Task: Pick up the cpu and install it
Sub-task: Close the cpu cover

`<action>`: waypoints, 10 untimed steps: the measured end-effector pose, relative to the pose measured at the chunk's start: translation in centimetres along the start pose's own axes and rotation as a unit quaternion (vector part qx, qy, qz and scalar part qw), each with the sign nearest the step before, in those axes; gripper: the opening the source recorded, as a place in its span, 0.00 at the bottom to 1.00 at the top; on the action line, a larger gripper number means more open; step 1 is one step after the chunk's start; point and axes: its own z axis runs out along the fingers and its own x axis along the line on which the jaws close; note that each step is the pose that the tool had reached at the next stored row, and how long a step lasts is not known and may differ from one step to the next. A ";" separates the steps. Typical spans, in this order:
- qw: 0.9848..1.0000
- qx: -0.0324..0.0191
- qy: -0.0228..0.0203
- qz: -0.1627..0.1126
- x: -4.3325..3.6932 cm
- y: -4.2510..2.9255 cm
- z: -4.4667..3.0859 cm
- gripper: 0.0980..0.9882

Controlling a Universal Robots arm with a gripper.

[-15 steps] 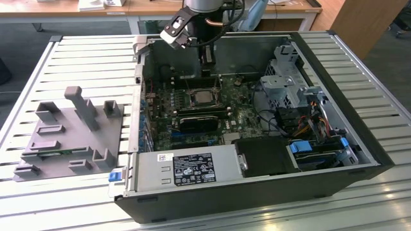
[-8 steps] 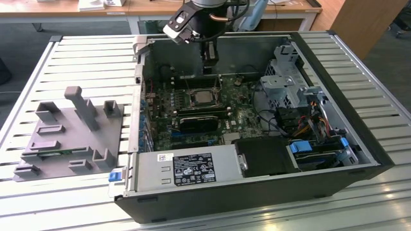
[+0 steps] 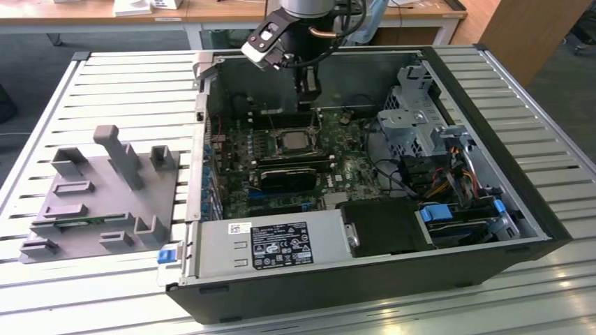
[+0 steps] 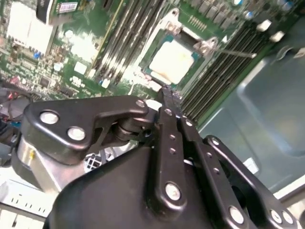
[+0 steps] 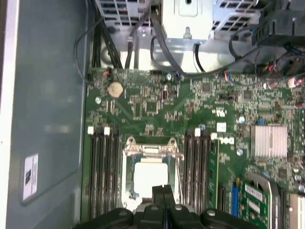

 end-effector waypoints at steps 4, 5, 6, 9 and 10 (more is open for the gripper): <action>1.000 0.000 0.000 0.000 0.07 1.13 0.43 0.01; 1.000 0.000 0.000 0.000 0.11 1.30 0.53 0.01; 1.000 0.000 0.000 0.000 0.17 1.41 0.61 0.01; 1.000 0.000 0.000 0.000 0.31 1.61 0.80 0.01; 1.000 0.000 0.000 0.000 0.37 1.73 0.87 0.01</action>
